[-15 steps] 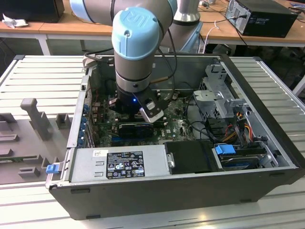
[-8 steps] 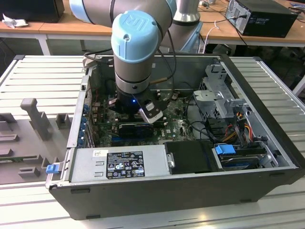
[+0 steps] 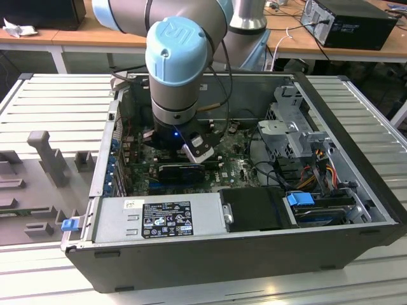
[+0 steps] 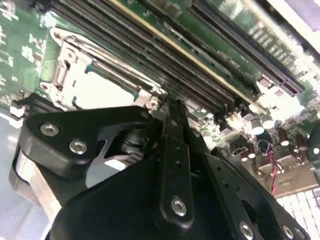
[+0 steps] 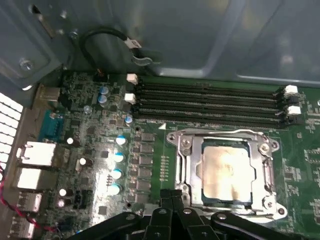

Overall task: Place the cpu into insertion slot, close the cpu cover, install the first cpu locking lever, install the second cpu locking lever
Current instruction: 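Install the second cpu locking lever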

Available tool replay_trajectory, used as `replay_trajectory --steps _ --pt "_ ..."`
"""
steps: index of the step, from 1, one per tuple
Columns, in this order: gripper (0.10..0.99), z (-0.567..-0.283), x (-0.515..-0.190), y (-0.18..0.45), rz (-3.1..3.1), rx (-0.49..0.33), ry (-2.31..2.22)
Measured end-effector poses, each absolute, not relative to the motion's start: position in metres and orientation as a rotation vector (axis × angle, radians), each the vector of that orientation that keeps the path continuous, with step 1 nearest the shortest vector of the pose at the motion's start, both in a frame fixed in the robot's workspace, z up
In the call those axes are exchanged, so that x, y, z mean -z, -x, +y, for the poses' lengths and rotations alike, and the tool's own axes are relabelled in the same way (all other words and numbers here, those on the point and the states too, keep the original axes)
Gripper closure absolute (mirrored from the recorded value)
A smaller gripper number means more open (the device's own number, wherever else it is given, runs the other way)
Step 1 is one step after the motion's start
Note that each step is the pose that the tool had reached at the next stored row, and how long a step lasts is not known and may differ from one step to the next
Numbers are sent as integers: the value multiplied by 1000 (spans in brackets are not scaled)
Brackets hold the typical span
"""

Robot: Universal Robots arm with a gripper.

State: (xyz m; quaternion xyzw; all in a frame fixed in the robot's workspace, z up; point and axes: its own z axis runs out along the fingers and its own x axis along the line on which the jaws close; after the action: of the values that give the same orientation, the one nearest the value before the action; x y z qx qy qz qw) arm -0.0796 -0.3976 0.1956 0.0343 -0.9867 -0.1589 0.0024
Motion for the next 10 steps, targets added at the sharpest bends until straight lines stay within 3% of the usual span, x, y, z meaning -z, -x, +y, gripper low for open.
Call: replay_trajectory --steps 10 --pt "980 -397 -223 80 -3095 500 -107"
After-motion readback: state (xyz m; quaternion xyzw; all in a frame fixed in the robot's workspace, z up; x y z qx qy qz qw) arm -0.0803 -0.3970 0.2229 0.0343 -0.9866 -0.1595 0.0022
